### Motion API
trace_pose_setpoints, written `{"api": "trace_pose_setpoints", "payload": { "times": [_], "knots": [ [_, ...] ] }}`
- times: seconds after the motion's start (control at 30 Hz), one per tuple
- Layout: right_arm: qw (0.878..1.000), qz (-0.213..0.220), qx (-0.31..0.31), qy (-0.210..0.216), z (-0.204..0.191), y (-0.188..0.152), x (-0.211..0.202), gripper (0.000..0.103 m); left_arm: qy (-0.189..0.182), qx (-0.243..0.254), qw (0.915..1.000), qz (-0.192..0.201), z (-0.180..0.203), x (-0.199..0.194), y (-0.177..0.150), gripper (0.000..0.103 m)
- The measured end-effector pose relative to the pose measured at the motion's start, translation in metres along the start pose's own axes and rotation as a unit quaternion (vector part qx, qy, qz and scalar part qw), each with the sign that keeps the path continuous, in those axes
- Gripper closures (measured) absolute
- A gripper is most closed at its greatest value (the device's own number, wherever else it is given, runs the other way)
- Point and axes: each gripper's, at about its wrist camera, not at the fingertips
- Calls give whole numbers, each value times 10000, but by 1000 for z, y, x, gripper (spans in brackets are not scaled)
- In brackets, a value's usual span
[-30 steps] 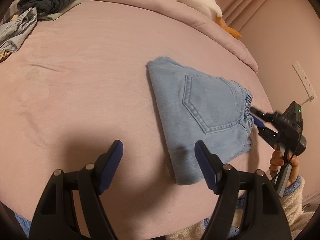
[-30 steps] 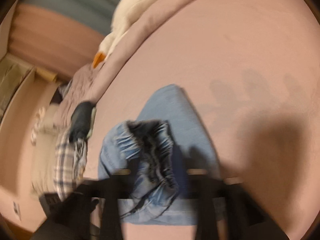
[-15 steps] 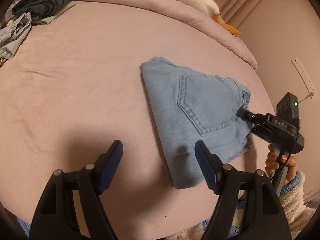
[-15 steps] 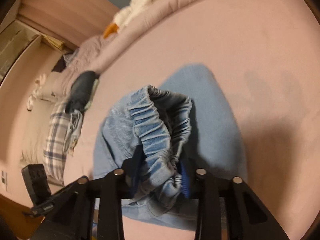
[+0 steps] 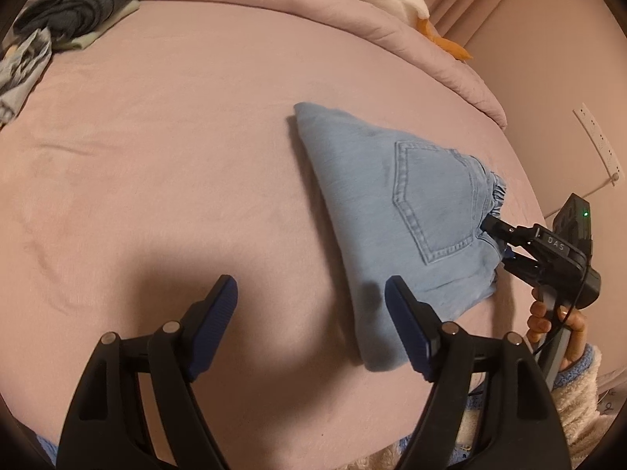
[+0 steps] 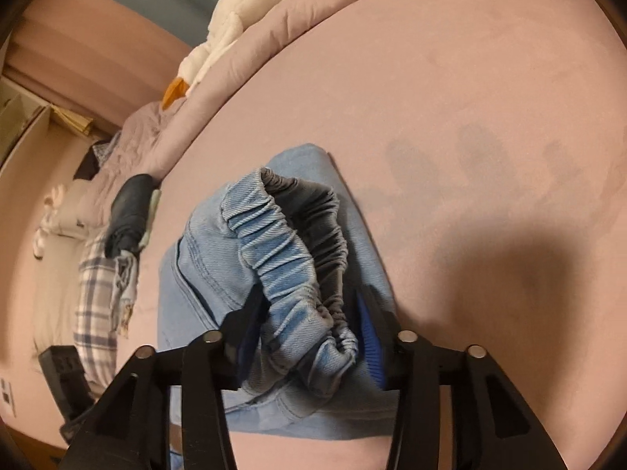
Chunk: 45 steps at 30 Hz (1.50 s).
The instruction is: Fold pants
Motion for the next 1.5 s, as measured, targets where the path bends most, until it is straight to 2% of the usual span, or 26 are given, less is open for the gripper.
{"api": "trace_pose_setpoints", "payload": {
  "times": [0.1,0.17,0.2,0.23,0.3,0.37,0.43,0.47,0.53,0.6,0.63,0.73,0.83,0.9,0.97,1.03,1.07,1.17,1.23,1.3,1.37,1.43,1.5],
  "knots": [
    [9997,154,7,-214,-8,-3,-14,50,38,112,9999,114,5,-3,7,25],
    [9959,482,-296,-710,-22,-7,-24,50,25,183,9996,213,9,-6,12,25],
    [9899,716,-527,-1107,-32,-9,-30,50,21,223,9994,255,12,-6,15,25],
    [9848,880,-690,-1330,-39,-12,-34,50,26,271,9992,289,15,-6,18,25],
    [9801,1080,-1055,-1291,-54,-17,-41,50,44,378,9986,356,20,-5,23,25],
    [9797,923,-1498,-962,-68,-23,-37,50,59,492,9979,419,26,-2,29,25],
    [9742,603,-2062,-694,-87,-34,-23,59,27,595,9970,497,32,2,35,26],
    [9678,399,-2411,-610,-100,-44,-12,68,17,649,9965,527,35,4,37,27],
    [9582,164,-2793,-595,-113,-56,3,71,24,739,9956,576,40,8,42,28],
    [9479,-69,-3123,-623,-124,-68,20,73,-17,819,9952,545,45,15,47,39],
    [9455,-150,-3193,-622,-125,-72,24,73,-19,853,9950,512,48,20,51,42],
    [9370,-515,-3369,-762,-122,-80,41,73,-19,1005,9942,382,54,36,59,58],
    [9332,-727,-3422,-827,-120,-83,49,73,92,1087,9938,203,57,56,66,61],
    [9356,-802,-3353,-760,-119,-80,51,73,227,1104,9936,-38,56,74,70,63],
    [9418,-819,-3209,-582,-121,-68,48,73,315,1189,9924,-40,57,81,72,64],
    [9559,-631,-2856,-248,-112,-51,34,73,342,1239,9917,40,60,73,71,63],
    [9650,-372,-2591,-188,-103,-37,23,73,349,1241,9916,88,60,69,68,61],
    [9757,239,-2089,-610,-83,-7,3,72,356,1125,9929,163,53,53,57,58],
    [9778,441,-1869,-843,-66,5,-3,72,273,1063,9938,181,48,46,47,55],
    [9834,289,-1632,-738,-48,11,4,73,254,1084,9936,177,44,39,34,53],
    [9835,291,-1641,-700,-41,11,7,73,216,1100,9937,-12,43,42,21,50],
    [9845,257,-1629,-589,-41,8,0,73,-55,907,9956,-240,35,50,9,48],
    [9878,204,-1492,-396,-43,12,-9,70,-250,691,9970,-247,27,47,2,47]
  ]
}}
Point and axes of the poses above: each gripper's, at about its wrist camera, not at the fingertips, and x roughly the way its jaws point, z to its right, y to its top, and after that the axes turned 6 degrees about -z, right-handed
